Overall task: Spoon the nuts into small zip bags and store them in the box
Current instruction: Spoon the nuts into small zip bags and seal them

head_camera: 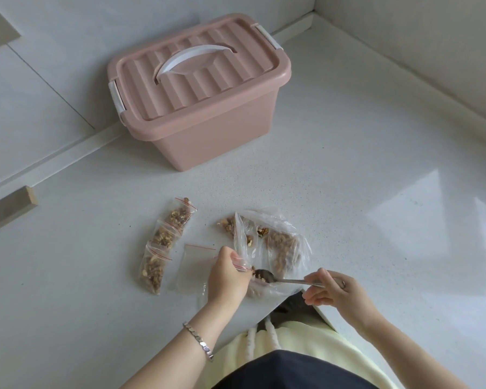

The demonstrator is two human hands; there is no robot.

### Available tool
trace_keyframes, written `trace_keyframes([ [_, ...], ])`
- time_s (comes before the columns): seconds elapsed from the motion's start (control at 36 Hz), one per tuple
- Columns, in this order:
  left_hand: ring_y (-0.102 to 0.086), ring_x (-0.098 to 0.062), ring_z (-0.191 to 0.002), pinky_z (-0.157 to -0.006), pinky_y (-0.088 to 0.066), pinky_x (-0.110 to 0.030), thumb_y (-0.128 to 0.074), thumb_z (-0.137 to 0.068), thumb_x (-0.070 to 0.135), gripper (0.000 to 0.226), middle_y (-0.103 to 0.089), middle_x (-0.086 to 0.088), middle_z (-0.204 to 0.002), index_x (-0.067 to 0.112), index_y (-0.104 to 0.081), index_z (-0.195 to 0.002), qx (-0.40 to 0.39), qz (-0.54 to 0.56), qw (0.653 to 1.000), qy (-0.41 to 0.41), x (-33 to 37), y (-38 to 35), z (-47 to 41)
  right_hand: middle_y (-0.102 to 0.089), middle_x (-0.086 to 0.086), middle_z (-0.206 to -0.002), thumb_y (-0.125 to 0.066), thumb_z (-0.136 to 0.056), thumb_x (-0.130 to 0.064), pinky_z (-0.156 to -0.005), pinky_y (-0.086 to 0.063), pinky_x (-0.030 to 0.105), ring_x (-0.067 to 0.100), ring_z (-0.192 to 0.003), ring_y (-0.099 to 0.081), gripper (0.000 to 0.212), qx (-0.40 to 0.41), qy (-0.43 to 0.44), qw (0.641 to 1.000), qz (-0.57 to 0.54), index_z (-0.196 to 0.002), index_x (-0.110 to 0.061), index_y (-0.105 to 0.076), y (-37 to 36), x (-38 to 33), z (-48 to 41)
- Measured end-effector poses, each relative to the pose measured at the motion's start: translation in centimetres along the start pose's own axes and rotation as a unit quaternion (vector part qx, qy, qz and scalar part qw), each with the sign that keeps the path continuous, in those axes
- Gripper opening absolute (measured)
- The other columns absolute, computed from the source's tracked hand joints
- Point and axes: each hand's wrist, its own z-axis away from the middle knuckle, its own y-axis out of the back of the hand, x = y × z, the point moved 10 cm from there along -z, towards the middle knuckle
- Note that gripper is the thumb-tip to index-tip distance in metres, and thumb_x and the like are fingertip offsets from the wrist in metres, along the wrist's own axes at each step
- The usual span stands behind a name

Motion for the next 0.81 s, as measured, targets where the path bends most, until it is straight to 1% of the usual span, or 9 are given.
trace_keyframes([
  [0.11,-0.050,-0.001,-0.068,-0.048,-0.035,-0.009,-0.068,-0.081,0.012,0.026,-0.053,0.010,-0.083,0.017,-0.044,-0.090,0.008,0.038,0.999,-0.015,0.2,0.5,0.3,-0.071,0.018,-0.076,-0.036,-0.098,-0.027,-0.078,-0.056,0.037,0.030,-0.074,-0.069,0.039,-0.003,-0.051,0.998,-0.042,-0.095,-0.002,-0.065,-0.1,1.1,-0.4],
  [0.19,-0.052,-0.006,-0.070,-0.050,-0.035,-0.013,-0.067,-0.082,0.013,0.024,-0.056,0.005,-0.087,0.018,-0.044,-0.090,0.009,0.039,0.999,-0.016,-0.1,0.6,0.4,-0.069,0.018,-0.077,-0.035,-0.098,-0.032,-0.085,-0.051,0.043,0.028,-0.074,-0.067,0.040,-0.001,-0.090,0.991,-0.103,-0.099,-0.001,-0.062,0.0,2.2,-0.6],
  [0.28,-0.051,-0.004,-0.069,-0.049,-0.034,-0.012,-0.065,-0.082,0.011,0.024,-0.054,0.007,-0.085,0.017,-0.044,-0.092,0.009,0.034,0.999,-0.019,-0.2,0.9,0.5,-0.068,0.018,-0.075,-0.034,-0.098,-0.032,-0.081,-0.049,0.039,0.025,-0.070,-0.065,0.041,0.002,-0.115,0.981,-0.155,-0.102,0.000,-0.059,0.0,2.9,-0.5],
  [0.36,-0.054,-0.005,-0.072,-0.051,-0.036,-0.011,-0.066,-0.081,0.009,0.026,-0.055,0.008,-0.084,0.017,-0.044,-0.092,0.012,0.026,0.999,-0.036,-0.1,1.2,0.5,-0.067,0.016,-0.072,-0.033,-0.098,-0.031,-0.069,-0.052,0.031,0.022,-0.064,-0.065,0.041,0.005,-0.126,0.973,-0.195,-0.103,0.001,-0.058,0.1,3.2,-0.3],
  [0.44,-0.059,-0.015,-0.079,-0.056,-0.039,-0.015,-0.066,-0.081,0.010,0.026,-0.057,0.007,-0.084,0.017,-0.043,-0.090,0.019,0.017,0.998,-0.063,0.1,1.5,0.5,-0.067,0.016,-0.070,-0.033,-0.098,-0.031,-0.060,-0.055,0.025,0.020,-0.063,-0.066,0.040,0.011,-0.112,0.971,-0.210,-0.102,0.000,-0.058,0.4,2.9,-0.2],
  [0.56,-0.061,-0.014,-0.078,-0.062,-0.046,-0.019,-0.071,-0.079,0.019,0.032,-0.059,0.009,-0.088,0.020,-0.041,-0.093,0.064,0.022,0.993,-0.098,0.5,2.8,0.9,-0.067,0.013,-0.070,-0.033,-0.098,-0.032,-0.066,-0.053,0.027,0.019,-0.064,-0.066,0.041,0.026,-0.069,0.976,-0.204,-0.099,-0.002,-0.060,1.1,1.7,-0.1],
  [0.61,-0.059,-0.005,-0.072,-0.057,-0.044,-0.009,-0.073,-0.078,0.020,0.036,-0.057,0.011,-0.086,0.021,-0.041,-0.094,0.095,0.047,0.986,-0.127,1.0,3.7,1.3,-0.068,0.012,-0.069,-0.032,-0.098,-0.032,-0.064,-0.052,0.026,0.018,-0.063,-0.066,0.040,0.038,-0.049,0.976,-0.210,-0.098,-0.003,-0.060,1.6,0.9,0.1],
  [0.67,-0.056,0.002,-0.073,-0.058,-0.042,-0.003,-0.075,-0.076,0.019,0.037,-0.055,0.013,-0.085,0.021,-0.043,-0.094,0.098,0.084,0.982,-0.138,1.1,3.9,1.5,-0.068,0.011,-0.068,-0.032,-0.098,-0.033,-0.064,-0.052,0.025,0.018,-0.063,-0.065,0.041,0.050,-0.025,0.976,-0.210,-0.098,-0.004,-0.060,1.9,-0.1,0.3],
  [0.81,-0.055,0.002,-0.083,-0.066,-0.038,0.000,-0.075,-0.076,0.018,0.034,-0.058,0.013,-0.088,0.020,-0.046,-0.095,0.054,0.134,0.981,-0.130,0.8,2.5,1.1,-0.067,0.013,-0.068,-0.034,-0.093,-0.036,-0.064,-0.055,0.025,0.020,-0.063,-0.065,0.042,0.057,0.039,0.977,-0.202,-0.094,-0.004,-0.061,1.6,-3.2,1.5],
])
